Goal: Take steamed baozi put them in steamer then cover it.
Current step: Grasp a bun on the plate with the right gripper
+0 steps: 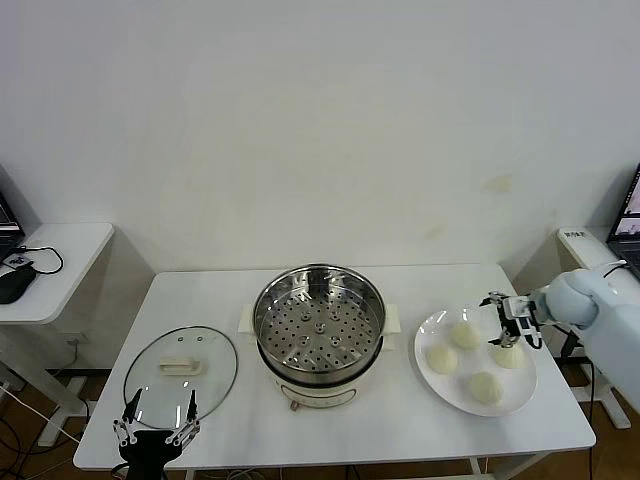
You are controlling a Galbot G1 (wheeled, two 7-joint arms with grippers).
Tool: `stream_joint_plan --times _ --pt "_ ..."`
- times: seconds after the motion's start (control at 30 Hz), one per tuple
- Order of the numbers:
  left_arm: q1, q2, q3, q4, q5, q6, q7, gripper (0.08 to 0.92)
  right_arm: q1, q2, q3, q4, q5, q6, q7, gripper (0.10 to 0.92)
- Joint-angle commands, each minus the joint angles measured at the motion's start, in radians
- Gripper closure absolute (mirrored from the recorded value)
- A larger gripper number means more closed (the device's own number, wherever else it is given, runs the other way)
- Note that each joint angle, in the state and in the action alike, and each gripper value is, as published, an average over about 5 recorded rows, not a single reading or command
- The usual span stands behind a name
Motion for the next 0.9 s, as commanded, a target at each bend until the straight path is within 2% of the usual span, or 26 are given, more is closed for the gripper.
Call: stream_joint_plan --times 0.03,0.3,0.7,0.9 --pt "0.001 -0.001 -0.002 0.002 0.004 0.001 0.001 0.177 0.142 0.123 -0.178 -0.159 -0.013 0.016 -0.05 0.202" --pt "0.008 -0.01 -0.008 0.003 0.008 -0.001 0.001 0.177 0.146 0.189 -0.187 -0.229 -0.049 0.018 -0.036 0.203" --pt "0.014 -0.014 -0.011 0.002 0.016 -0.002 0.0 0.177 0.142 0.207 -0.184 -0.262 -0.078 0.012 -0.03 0.219" --pt "0.015 -0.012 -0.016 -0.001 0.015 -0.002 0.001 0.177 0.146 0.223 -0.182 -0.291 -0.079 0.003 -0.032 0.268"
